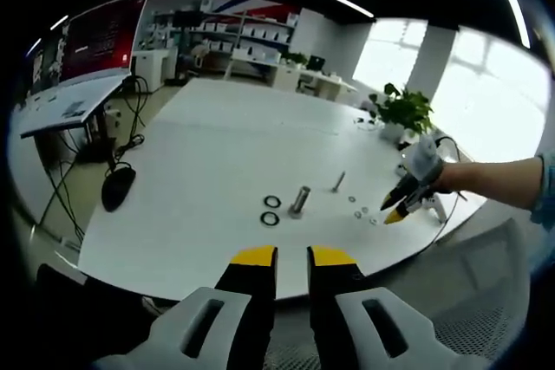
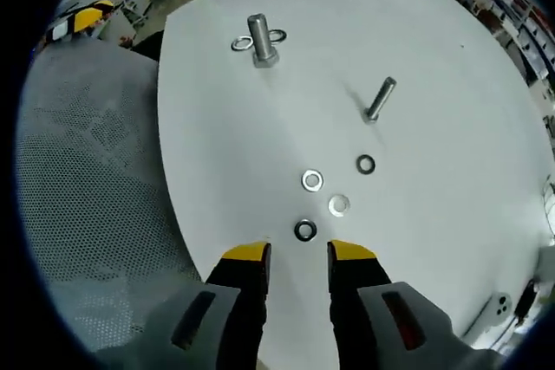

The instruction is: Place the washer onto the threaded stud by aligning its center hole with the stud, sliding it down to the base, and recovering from edge contact or off-axis alignment until the washer reaches the visible bottom stop.

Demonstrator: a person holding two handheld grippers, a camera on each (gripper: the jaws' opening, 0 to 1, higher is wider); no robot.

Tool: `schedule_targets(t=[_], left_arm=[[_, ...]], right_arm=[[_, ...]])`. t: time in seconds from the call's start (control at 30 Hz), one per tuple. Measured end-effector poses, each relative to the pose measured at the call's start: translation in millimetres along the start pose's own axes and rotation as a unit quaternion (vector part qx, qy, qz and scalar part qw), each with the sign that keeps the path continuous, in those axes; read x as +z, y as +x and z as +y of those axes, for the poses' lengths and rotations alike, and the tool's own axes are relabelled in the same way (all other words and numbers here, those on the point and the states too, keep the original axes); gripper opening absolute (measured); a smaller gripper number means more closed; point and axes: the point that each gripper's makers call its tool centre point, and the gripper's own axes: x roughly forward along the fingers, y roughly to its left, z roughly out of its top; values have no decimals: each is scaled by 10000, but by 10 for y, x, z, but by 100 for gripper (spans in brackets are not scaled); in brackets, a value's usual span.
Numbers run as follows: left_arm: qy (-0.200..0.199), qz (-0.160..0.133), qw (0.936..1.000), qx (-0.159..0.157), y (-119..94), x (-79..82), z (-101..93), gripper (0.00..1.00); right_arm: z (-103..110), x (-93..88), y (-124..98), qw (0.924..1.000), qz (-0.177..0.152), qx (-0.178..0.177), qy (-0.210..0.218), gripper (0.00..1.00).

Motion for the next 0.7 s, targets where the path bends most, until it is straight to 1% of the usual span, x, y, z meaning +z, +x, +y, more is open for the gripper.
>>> schedule_targets(t=[0.07, 0.17, 0.27, 0.3, 0.37, 0.53, 0.63, 0.67, 0.7], left_arm=[[-7, 2, 10000, 2, 0, -1, 1, 11], [-19, -4, 10000, 4, 2, 1, 2, 11], [-22, -8, 10000, 3, 2, 4, 1, 11], [-24, -6, 10000, 5, 2, 3, 2, 11], [-22, -2, 10000, 5, 1, 2, 3, 11], [-15, 3, 10000, 0, 1, 0, 4, 11], [-13, 9, 10000, -5, 2, -1, 3, 11], [-10, 11, 10000, -7, 2, -1, 2, 11], [-9, 12, 10000, -9, 3, 0, 3, 11]], right_arm=[[-32, 14, 13, 9998, -89, -135, -105, 26], [-42, 27, 52, 9997, -88, -168, -154, 24], [-45, 42, 102, 9997, -74, -146, -157, 23], [-40, 43, 111, 9998, -74, -133, -161, 21], [-12, 46, 143, 9997, -57, -46, -229, 20], [-74, 23, 193, 9995, -5, -166, -278, 20], [-76, 19, 223, 9998, -13, -117, -188, 20], [-59, 11, 235, 9997, 9, -110, -212, 20], [-78, 28, 227, 9993, -11, -150, -355, 19]])
